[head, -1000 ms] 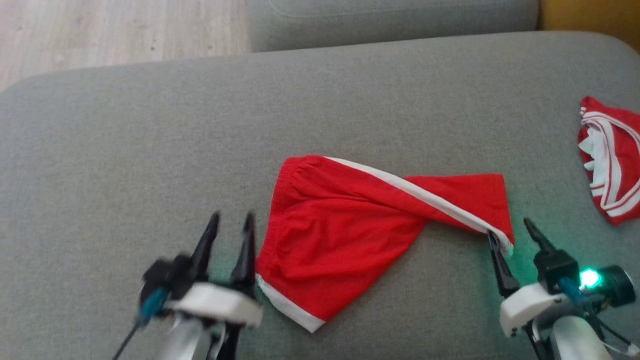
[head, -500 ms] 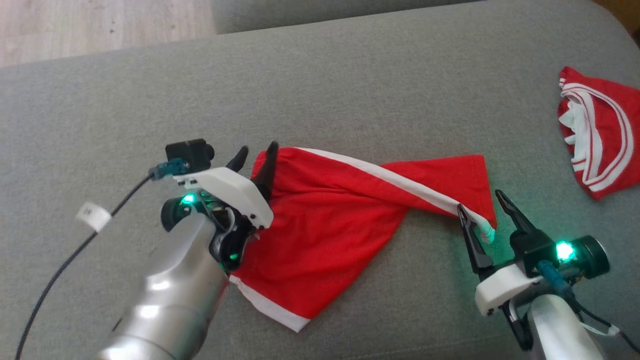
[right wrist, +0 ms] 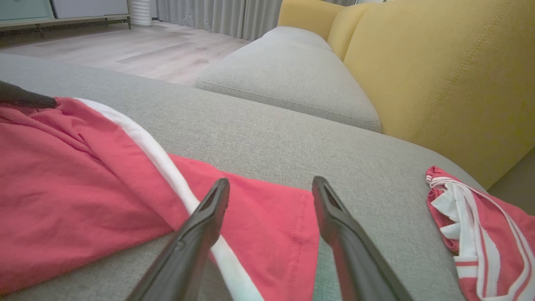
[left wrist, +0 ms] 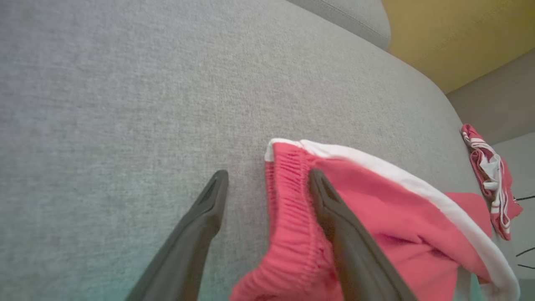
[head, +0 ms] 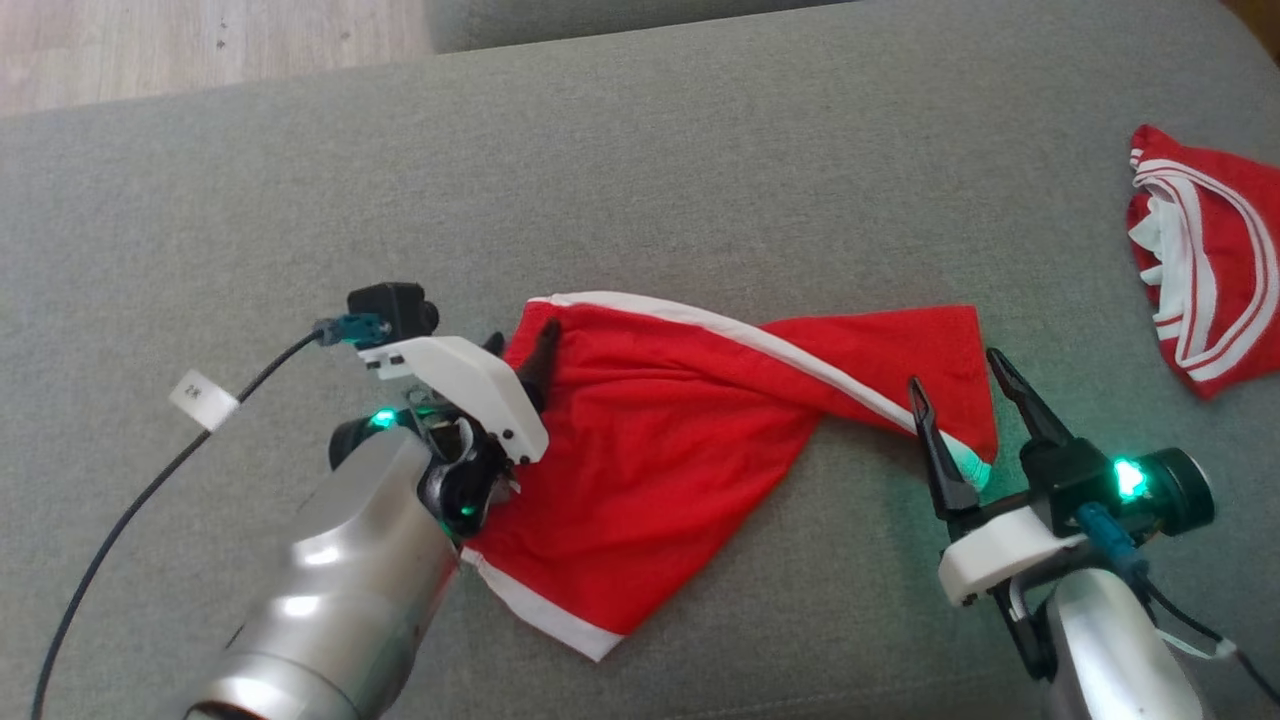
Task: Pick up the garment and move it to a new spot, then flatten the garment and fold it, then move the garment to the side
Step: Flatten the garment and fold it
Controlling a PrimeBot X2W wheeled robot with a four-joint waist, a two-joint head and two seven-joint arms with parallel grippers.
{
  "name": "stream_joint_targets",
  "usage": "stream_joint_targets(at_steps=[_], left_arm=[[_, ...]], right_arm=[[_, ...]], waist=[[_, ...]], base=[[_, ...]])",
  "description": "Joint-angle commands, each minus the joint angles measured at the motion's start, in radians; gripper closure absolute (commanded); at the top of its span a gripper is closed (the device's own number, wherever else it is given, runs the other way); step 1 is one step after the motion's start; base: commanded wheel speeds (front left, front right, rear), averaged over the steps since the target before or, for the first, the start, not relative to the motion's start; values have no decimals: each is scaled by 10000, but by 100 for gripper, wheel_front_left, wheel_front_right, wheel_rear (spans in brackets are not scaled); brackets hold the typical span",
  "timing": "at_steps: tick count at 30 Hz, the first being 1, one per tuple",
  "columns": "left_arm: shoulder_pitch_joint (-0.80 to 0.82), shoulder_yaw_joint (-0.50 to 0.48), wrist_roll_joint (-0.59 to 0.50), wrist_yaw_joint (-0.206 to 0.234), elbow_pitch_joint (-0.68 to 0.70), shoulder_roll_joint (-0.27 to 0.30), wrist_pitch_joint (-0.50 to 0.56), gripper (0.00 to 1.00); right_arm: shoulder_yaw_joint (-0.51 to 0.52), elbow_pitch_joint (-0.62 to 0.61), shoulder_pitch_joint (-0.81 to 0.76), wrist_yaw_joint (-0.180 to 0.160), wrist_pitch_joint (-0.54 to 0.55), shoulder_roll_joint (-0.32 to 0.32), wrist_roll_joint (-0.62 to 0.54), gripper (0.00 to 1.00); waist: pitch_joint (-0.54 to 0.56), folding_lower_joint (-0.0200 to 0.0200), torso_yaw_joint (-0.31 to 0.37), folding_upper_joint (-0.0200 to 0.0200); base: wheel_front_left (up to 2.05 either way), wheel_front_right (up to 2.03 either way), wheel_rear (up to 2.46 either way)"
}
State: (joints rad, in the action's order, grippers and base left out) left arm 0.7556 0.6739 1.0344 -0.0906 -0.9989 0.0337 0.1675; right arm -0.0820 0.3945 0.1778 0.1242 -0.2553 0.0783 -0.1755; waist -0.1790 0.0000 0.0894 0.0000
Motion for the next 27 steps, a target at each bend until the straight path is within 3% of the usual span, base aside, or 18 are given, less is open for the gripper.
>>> stream_joint_targets(at_steps=[1, 6, 9, 10, 11, 12, 13, 21, 27], left_arm=[[345, -78, 215, -110, 315, 166, 18, 0], [441, 354, 526, -246, 533, 166, -385, 0], [535, 547, 586, -289, 501, 166, -766, 14], [558, 607, 616, -304, 487, 166, -870, 25], [585, 661, 640, -318, 485, 166, -1003, 53], [616, 712, 641, -332, 499, 166, -1202, 71], [635, 781, 647, -346, 509, 166, -1358, 100], [377, 1958, 400, -396, 1505, 199, -2481, 100], [-678, 3098, 483, -398, 2895, 740, -2870, 100]], right_arm=[[-181, -338, 348, 65, -65, -15, 109, 0], [-276, -289, 397, 65, -65, -33, 157, 0], [-356, -236, 432, 65, -65, -49, 187, 0], [-379, -212, 445, 65, -65, -55, 200, 0], [-392, -186, 461, 65, -65, -59, 217, 0], [-395, -164, 472, 65, -65, -64, 235, 0], [-392, -143, 474, 65, -65, -67, 249, 0], [-146, 54, 282, 65, -65, -95, 484, 0], [51, 376, -138, 65, -65, -160, 610, 0]], waist=[[-8, 0, -16, 0], [-18, 0, -41, 0], [-32, 0, 3, 0], [-39, 0, 17, 0], [-49, 0, 22, 0], [-54, 0, 20, 0], [-54, 0, 7, 0], [349, 0, -616, 0], [950, 0, -1322, 0]], base=[[0, 0, 0], [0, 0, 0], [0, 0, 0], [0, 0, 0], [0, 0, 0], [0, 0, 0], [0, 0, 0], [0, 0, 0], [0, 0, 0]])
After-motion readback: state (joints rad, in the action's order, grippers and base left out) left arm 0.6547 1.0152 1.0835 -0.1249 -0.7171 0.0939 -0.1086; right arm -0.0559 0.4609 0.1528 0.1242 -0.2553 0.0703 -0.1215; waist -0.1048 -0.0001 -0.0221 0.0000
